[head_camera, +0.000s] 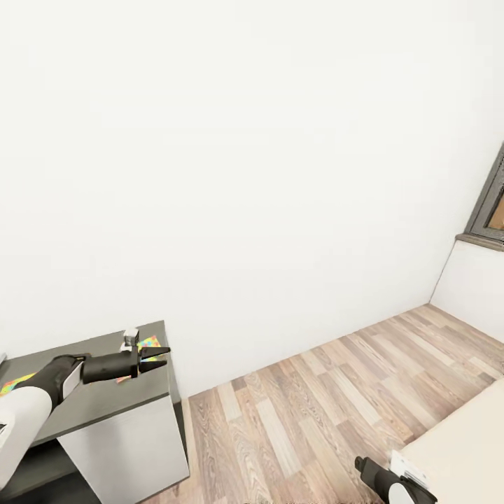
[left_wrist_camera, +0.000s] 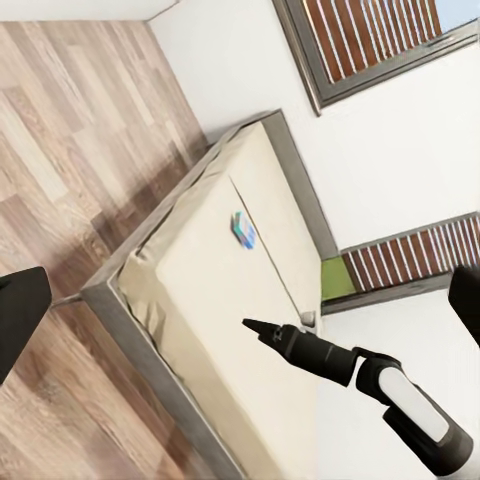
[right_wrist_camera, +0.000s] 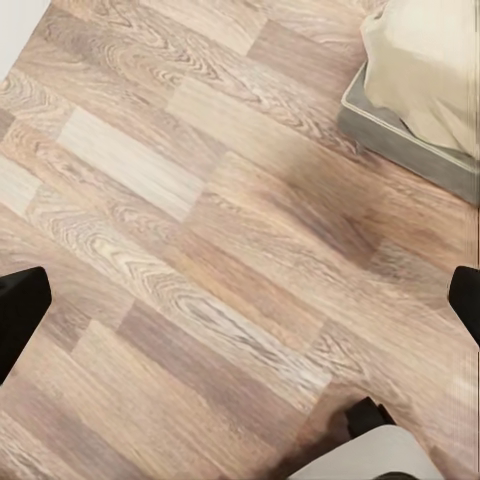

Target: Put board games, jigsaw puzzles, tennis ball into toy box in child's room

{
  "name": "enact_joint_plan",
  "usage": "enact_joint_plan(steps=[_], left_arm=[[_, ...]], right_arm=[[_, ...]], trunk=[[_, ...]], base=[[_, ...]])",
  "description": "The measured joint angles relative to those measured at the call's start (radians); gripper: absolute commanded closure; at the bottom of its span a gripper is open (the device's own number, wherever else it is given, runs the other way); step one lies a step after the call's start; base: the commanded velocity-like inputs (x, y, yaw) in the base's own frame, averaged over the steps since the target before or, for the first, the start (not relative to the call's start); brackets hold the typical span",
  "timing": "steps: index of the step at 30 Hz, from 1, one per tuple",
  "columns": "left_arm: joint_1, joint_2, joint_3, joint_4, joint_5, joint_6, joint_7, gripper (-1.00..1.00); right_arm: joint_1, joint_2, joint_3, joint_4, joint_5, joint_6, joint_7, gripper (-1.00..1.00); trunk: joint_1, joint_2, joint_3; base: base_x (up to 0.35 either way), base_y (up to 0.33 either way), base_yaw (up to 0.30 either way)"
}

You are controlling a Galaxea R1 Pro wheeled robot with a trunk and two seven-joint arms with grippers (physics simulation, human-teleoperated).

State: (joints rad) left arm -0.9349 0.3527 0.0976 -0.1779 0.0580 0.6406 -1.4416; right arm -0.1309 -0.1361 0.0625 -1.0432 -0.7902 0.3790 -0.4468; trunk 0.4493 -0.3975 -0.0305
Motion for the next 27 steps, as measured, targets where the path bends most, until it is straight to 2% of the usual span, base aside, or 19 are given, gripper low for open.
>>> enact_joint_plan(steps=[16, 22, 27], left_arm=[[0.000, 0.000, 0.000, 0.000, 0.000, -0.001, 0.000, -1.00], [0.000, 0.000, 0.000, 0.000, 0.000, -0.001, 0.000, -1.00], [0.000, -0.001, 0.000, 0.000, 0.001, -0.001, 0.000, -1.00]], right_arm=[[0.000, 0.001, 0.000, 0.004, 0.000, 0.000, 0.000, -1.00], [0.000, 0.005, 0.002, 0.004, 0.001, -0.001, -0.001, -1.00], [0.000, 0.013, 0.037, -0.013, 0.001, -0.002, -0.001, -1.00]], trunk=[[0.000, 0.000, -0.024], [0.000, 0.000, -0.031], [0.000, 0.000, -0.032]], base=[[0.000, 0.000, -0.146], [0.000, 0.000, -0.054], [0.000, 0.000, -0.008]])
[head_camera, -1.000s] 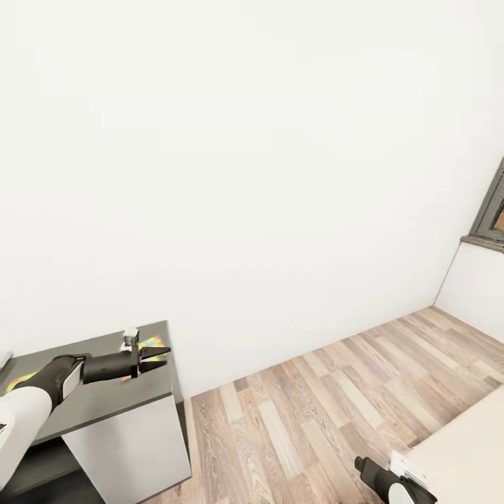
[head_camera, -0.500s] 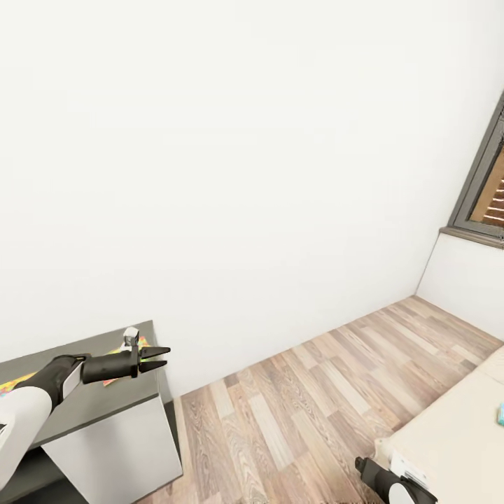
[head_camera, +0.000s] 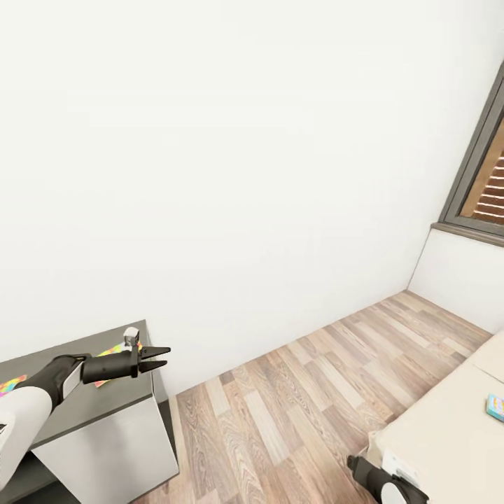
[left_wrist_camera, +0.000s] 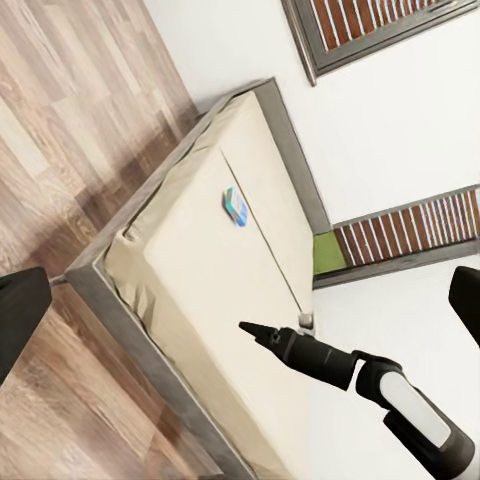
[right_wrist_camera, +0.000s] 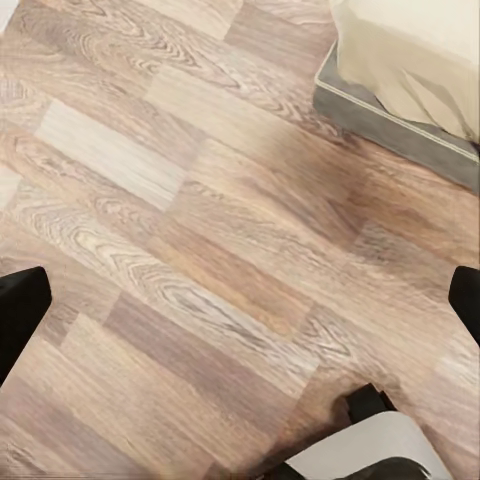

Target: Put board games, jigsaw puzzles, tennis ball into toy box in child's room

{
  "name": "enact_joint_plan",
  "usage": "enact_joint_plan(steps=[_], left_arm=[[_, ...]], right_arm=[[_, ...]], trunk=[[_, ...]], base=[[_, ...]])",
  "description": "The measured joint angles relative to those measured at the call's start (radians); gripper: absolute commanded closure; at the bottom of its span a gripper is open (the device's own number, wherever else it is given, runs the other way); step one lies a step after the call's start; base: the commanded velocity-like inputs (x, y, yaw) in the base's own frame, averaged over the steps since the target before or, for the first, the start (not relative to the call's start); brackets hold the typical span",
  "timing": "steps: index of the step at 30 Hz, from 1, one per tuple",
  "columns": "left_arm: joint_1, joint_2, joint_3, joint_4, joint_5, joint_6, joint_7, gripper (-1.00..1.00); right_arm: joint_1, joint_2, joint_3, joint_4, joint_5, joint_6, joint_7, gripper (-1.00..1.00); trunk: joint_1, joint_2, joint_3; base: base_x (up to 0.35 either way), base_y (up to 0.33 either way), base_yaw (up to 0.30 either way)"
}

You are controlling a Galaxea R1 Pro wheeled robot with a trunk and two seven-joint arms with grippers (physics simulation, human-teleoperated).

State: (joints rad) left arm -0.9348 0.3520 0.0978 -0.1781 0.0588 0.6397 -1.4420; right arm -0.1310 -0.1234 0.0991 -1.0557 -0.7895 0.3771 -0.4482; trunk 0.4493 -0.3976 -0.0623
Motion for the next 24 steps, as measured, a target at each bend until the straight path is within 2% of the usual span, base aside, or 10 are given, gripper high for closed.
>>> enact_joint_plan(steps=[6, 9, 11, 13, 14, 19, 24], left_arm=[[0.000, -0.013, 0.000, 0.000, -0.001, 0.000, 0.000, -1.00], [0.000, -0.017, 0.000, 0.000, -0.001, 0.000, 0.000, -1.00], [0.000, -0.018, 0.000, 0.000, -0.001, 0.000, 0.001, -1.00], [0.000, -0.018, 0.000, 0.000, -0.001, 0.000, 0.001, -1.00], [0.000, -0.019, 0.000, 0.000, -0.001, 0.000, 0.002, -1.00], [0.000, -0.019, 0.001, 0.000, 0.000, -0.001, 0.002, -1.00], [0.000, -0.037, 0.002, 0.000, 0.001, -0.010, 0.000, -1.00]], right_arm=[[-0.007, -0.001, 0.022, -0.075, 0.000, 0.012, -0.003, -1.00], [-0.016, -0.012, 0.021, -0.177, -0.003, 0.052, -0.003, -1.00], [-0.016, -0.016, 0.008, -0.256, -0.006, 0.094, -0.001, -1.00], [-0.016, -0.017, -0.008, -0.296, -0.006, 0.119, -0.001, -1.00], [-0.016, -0.018, -0.026, -0.324, -0.004, 0.137, -0.002, -1.00], [-0.013, -0.018, -0.055, -0.384, -0.001, 0.170, -0.005, -1.00], [-0.012, -0.020, -0.068, -0.406, 0.001, 0.204, -0.007, -1.00]], trunk=[[0.000, 0.000, 0.000], [0.000, 0.000, 0.000], [0.000, 0.000, 0.000], [0.000, 0.000, 0.000], [0.000, 0.000, 0.000], [0.000, 0.000, 0.000], [0.000, 0.000, 0.000]], base=[[0.000, 0.000, -0.002], [0.000, 0.000, 0.000], [0.000, 0.000, 0.000], [0.000, 0.000, 0.000], [0.000, 0.000, 0.000], [0.000, 0.000, 0.000], [0.000, 0.000, 0.000]])
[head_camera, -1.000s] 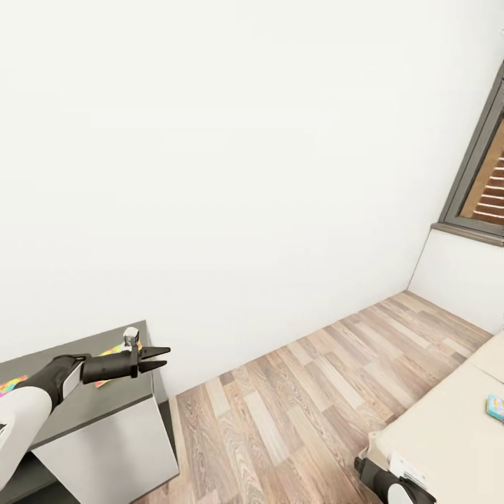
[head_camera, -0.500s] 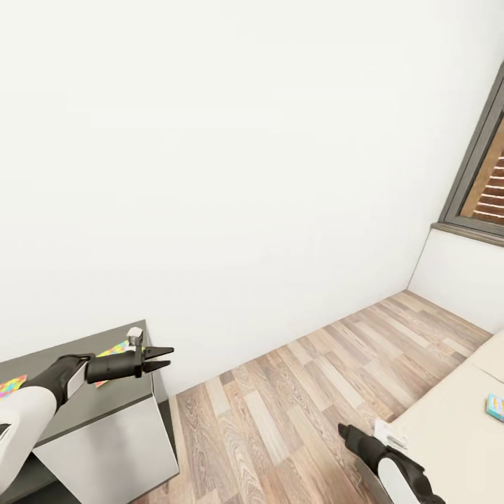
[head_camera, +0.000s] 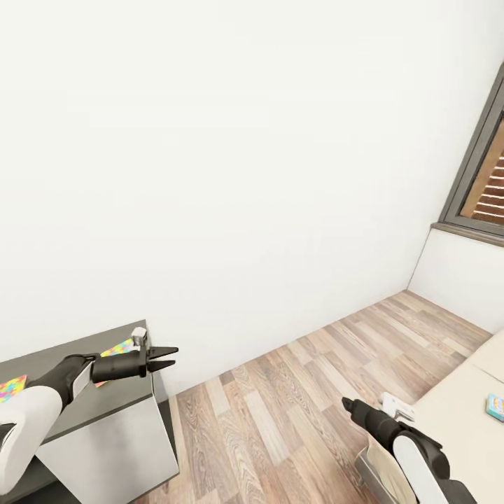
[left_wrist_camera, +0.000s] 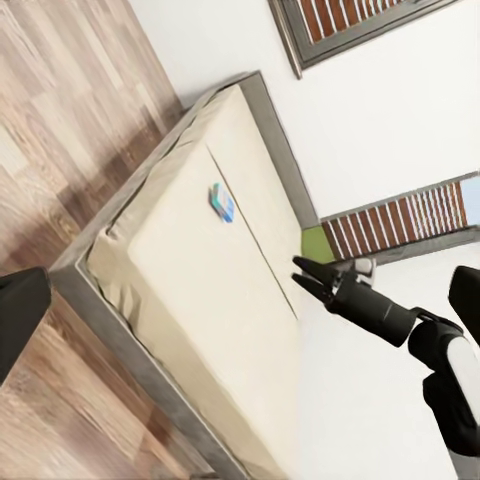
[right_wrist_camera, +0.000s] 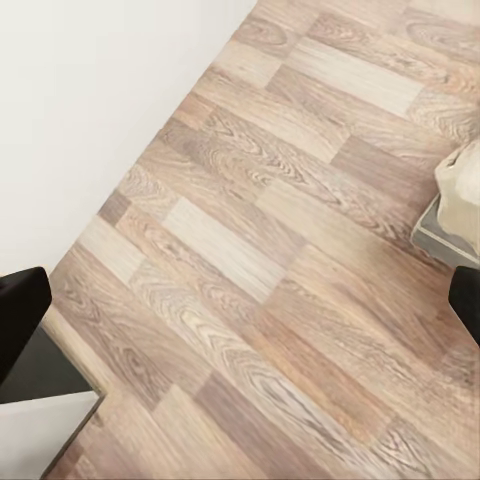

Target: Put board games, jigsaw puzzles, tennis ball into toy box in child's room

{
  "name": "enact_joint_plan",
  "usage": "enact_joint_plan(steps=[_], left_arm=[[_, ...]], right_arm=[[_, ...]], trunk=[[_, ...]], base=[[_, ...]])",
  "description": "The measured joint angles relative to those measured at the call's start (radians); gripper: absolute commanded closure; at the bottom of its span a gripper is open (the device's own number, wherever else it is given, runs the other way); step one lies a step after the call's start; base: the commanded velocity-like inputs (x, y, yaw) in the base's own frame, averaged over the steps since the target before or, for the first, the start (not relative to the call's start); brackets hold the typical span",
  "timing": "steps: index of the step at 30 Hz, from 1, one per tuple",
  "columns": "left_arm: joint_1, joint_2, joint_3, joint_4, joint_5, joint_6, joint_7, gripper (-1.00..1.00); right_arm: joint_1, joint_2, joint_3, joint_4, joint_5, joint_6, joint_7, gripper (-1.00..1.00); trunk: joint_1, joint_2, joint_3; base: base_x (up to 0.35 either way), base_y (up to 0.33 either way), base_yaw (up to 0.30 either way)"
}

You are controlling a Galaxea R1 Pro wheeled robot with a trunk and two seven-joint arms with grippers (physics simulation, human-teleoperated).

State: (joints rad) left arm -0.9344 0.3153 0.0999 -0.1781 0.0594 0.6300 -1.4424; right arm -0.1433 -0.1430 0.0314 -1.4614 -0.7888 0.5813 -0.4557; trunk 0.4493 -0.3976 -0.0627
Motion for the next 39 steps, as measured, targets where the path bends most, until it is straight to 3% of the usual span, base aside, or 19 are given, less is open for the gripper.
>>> enact_joint_plan(steps=[9, 22, 39], left_arm=[[0.000, -0.019, 0.000, -0.024, 0.003, -0.026, 0.000, -1.00], [0.001, -0.013, -0.008, -0.042, 0.001, -0.051, -0.097, -1.00], [0.001, 0.002, -0.008, -0.042, 0.002, -0.053, -0.105, -1.00]], right_arm=[[-0.003, -0.002, -0.006, -0.012, -0.003, 0.009, 0.003, -1.00], [-0.004, -0.002, -0.006, -0.028, -0.007, 0.014, 0.004, -1.00], [-0.004, -0.002, -0.006, -0.030, -0.006, 0.012, 0.004, -1.00]], trunk=[[0.000, 0.000, 0.000], [0.000, 0.000, -0.011], [0.000, 0.000, -0.032]], base=[[0.000, 0.000, 0.000], [0.000, 0.000, -0.112], [0.000, 0.000, -0.194]])
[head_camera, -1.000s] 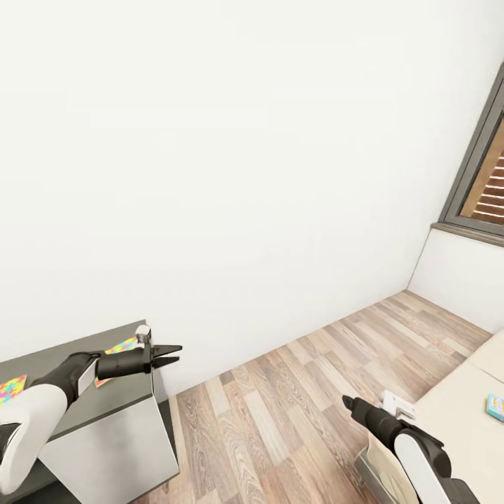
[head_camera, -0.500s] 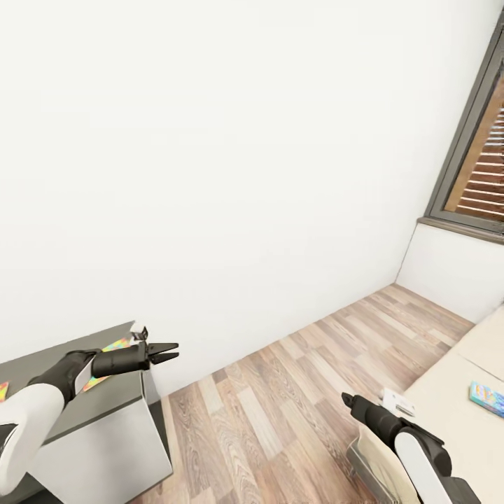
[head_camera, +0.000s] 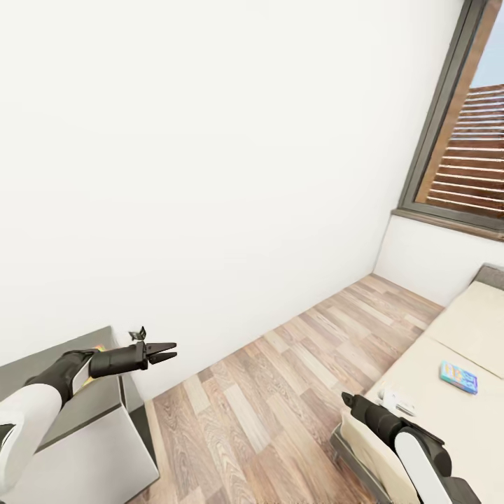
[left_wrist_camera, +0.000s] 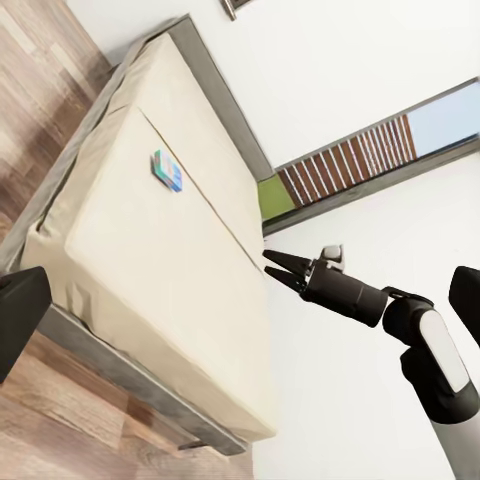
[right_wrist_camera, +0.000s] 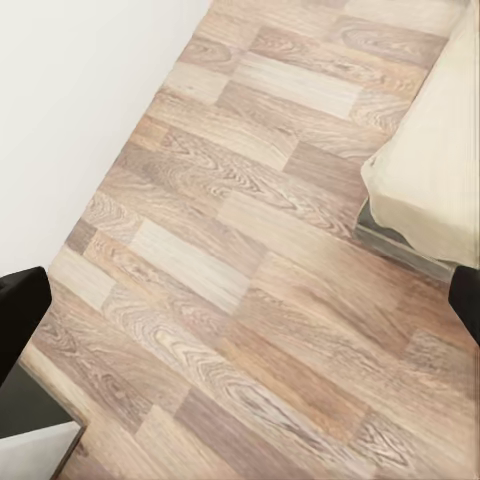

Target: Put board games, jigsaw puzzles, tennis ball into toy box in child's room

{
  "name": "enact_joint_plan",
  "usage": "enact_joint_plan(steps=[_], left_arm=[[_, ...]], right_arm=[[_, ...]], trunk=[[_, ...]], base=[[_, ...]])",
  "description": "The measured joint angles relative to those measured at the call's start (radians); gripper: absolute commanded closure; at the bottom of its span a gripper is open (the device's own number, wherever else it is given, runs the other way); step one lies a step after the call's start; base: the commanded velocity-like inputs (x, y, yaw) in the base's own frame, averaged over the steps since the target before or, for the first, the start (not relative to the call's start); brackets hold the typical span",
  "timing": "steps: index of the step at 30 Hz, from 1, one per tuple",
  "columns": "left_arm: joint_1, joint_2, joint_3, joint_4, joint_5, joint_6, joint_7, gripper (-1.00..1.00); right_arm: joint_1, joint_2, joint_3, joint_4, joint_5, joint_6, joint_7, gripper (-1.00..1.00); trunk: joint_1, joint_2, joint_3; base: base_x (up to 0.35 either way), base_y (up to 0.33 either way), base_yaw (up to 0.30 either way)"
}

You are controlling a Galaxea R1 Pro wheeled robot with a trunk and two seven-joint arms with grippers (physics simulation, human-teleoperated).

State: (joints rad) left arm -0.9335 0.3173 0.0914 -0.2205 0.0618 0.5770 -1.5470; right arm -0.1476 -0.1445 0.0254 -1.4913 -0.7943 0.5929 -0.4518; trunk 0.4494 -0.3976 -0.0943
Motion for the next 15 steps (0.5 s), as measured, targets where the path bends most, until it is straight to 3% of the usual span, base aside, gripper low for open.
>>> enact_joint_plan(steps=[8, 15], left_arm=[[0.001, 0.000, 0.000, 0.000, 0.000, 0.000, 0.000, -1.00], [0.001, -0.001, 0.001, 0.000, -0.001, -0.001, 0.001, -1.00]], right_arm=[[0.000, 0.000, 0.001, 0.000, 0.002, -0.001, 0.000, -1.00], [0.001, -0.002, -0.001, -0.031, 0.002, 0.006, 0.002, -1.00]], trunk=[[0.000, 0.000, -0.003], [0.000, 0.000, -0.006]], base=[[0.000, 0.000, -0.060], [0.000, 0.000, -0.208]])
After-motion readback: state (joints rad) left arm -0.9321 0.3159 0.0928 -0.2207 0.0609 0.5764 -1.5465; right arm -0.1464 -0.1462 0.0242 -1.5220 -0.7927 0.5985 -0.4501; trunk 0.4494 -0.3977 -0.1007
